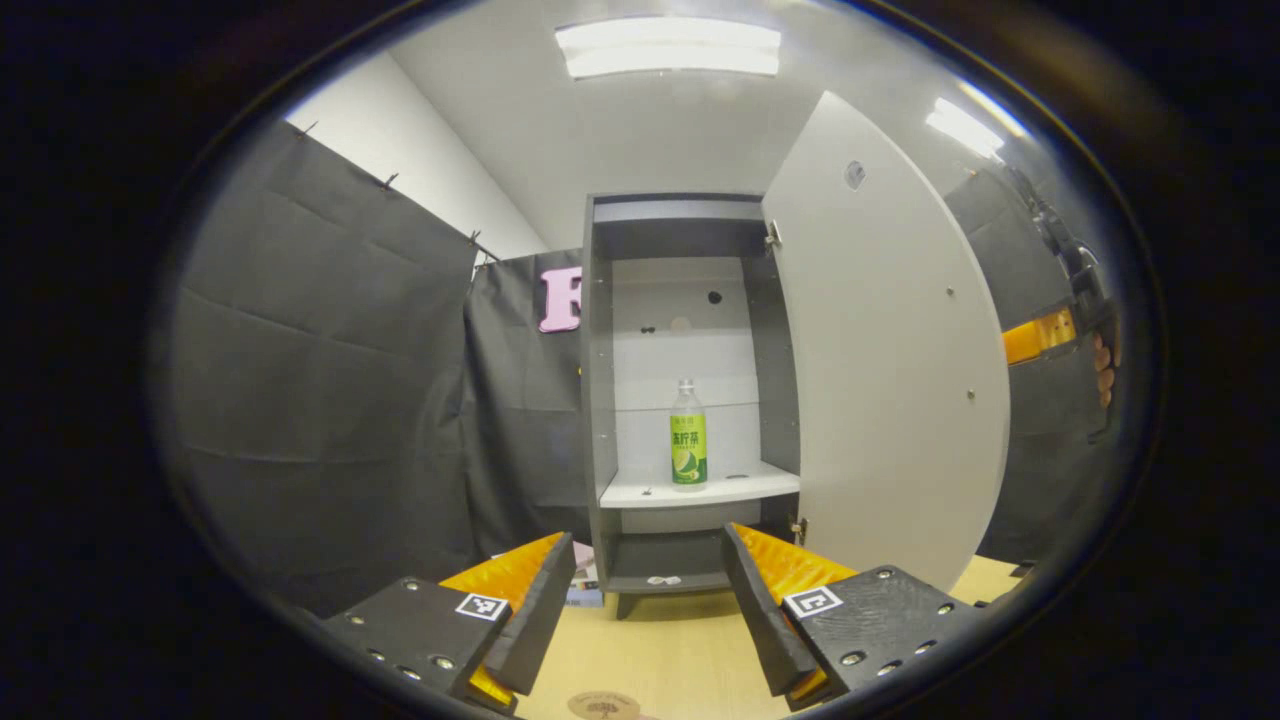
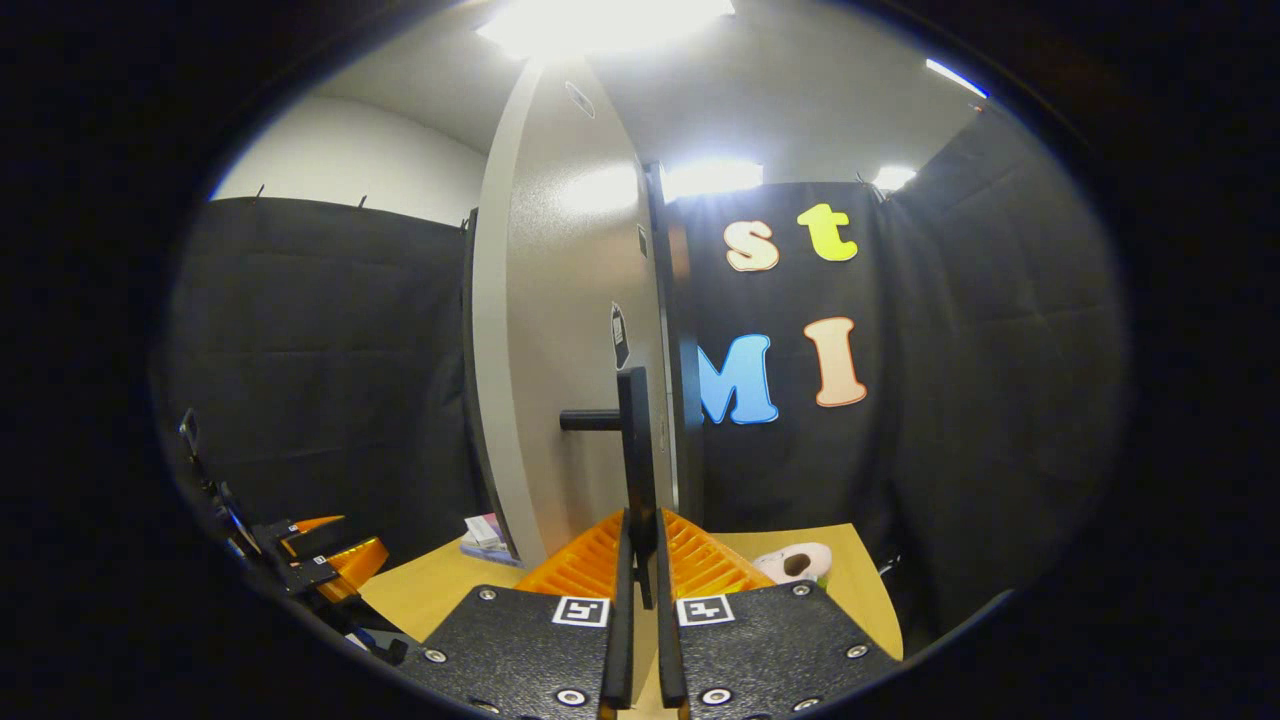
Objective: Open the cabinet door with the right hand, grasp the bottle in the cabinet with the left hand and place it on the coaster, then close the cabinet door with the right hand.
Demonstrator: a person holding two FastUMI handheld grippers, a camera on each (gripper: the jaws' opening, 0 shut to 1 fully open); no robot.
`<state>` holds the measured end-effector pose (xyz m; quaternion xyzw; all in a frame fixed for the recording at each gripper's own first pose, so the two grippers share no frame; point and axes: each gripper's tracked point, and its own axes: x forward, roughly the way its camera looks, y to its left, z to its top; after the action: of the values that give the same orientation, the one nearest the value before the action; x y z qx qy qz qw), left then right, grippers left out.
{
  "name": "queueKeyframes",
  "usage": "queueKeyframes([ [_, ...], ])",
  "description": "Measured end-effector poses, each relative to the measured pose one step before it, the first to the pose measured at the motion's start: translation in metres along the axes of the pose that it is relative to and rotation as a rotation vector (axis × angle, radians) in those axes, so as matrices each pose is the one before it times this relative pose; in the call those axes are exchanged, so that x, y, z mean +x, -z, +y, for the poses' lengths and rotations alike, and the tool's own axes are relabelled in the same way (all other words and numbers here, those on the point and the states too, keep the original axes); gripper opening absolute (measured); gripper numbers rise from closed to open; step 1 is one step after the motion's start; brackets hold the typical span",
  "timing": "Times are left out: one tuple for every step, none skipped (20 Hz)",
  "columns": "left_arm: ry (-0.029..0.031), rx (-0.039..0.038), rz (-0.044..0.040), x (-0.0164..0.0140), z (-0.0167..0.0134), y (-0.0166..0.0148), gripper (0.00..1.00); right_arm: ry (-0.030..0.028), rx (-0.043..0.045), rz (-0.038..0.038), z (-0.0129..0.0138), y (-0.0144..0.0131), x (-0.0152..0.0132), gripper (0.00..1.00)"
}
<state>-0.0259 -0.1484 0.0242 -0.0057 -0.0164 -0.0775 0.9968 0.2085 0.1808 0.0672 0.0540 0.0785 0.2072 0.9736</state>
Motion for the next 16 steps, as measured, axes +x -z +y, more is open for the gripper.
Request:
queueKeyframes([
  [0.00477,0.00211,-0.0011,0.00379,-0.00305,-0.00221,0.84,-0.01121,0.00892,-0.01111,0.00115,-0.00165,-0.00372,0.1],
  [0.00441,0.0023,-0.00009,0.00373,-0.00253,-0.00219,0.84,-0.00434,0.00194,-0.01343,0.00098,-0.00256,-0.00428,0.1],
  [0.00489,0.0008,-0.00041,0.00529,-0.0013,-0.00368,0.89,0.00892,-0.0054,-0.00526,-0.00501,0.00013,-0.00591,0.1],
  [0.00685,-0.00132,0.00217,0.00614,-0.00113,-0.00277,0.89,0.01057,-0.00799,-0.00635,-0.00525,0.00134,-0.00758,0.13],
  [0.00969,-0.00201,-0.00044,0.00937,-0.00165,-0.00207,0.89,0.01343,-0.00574,-0.00555,-0.00634,0.00057,-0.00542,0.17],
  [0.0085,0.00141,-0.00254,0.00889,-0.00201,-0.00429,0.89,0.02071,-0.01353,-0.0072,-0.00915,0.00264,-0.0059,0.33],
  [0.00749,0.00412,-0.00254,0.00958,-0.00052,-0.00162,0.89,0.03291,-0.01781,-0.01141,-0.01039,0.00055,-0.00661,0.49],
  [0.00905,0.00434,-0.00496,0.01082,-0.00127,-0.00393,0.89,0.03779,-0.02111,-0.0077,-0.01124,-0.00067,-0.00439,0.79],
  [0.00982,0.00079,-0.00406,0.01105,-0.00056,-0.00211,0.89,0.04642,-0.02177,-0.00679,-0.01375,0.00142,-0.00434,0.93],
  [0.01433,-0.00432,-0.00026,0.01094,-0.0018,-0.00261,0.89,0.04325,-0.01626,-0.00045,-0.00876,0.00211,-0.00528,0.97],
  [0.0153,-0.00922,0.00199,0.0109,-0.00179,-0.00132,0.84,0.03319,-0.00634,0.00151,-0.00779,0.00175,-0.00354,0.94],
  [0.01467,-0.01351,0.00192,0.01117,-0.00135,-0.00073,0.89,0.0281,-0.00191,0.00183,-0.00481,0.00281,-0.00176,0.94],
  [0.01438,-0.0134,0.00349,0.01159,0.00046,-0.00011,0.89,0.02939,0.00055,0.00226,-0.00667,0.00173,-0.0012,0.94],
  [0.0143,-0.00836,0.00173,0.01194,0.00002,-0.00124,0.89,0.03137,0.00171,-0.00037,-0.0077,0.00265,-0.00088,0.97],
  [0.0096,-0.00133,-0.00046,0.01164,0.00201,-0.0005,0.89,0.0332,0.00477,0.00062,-0.00712,0.00229,-0.00002,0.97],
  [0.00666,0.00428,0.00222,0.01216,0.0018,-0.0005,0.89,0.02963,0.00865,0.00418,-0.00508,0.00409,0.00007,0.94],
])
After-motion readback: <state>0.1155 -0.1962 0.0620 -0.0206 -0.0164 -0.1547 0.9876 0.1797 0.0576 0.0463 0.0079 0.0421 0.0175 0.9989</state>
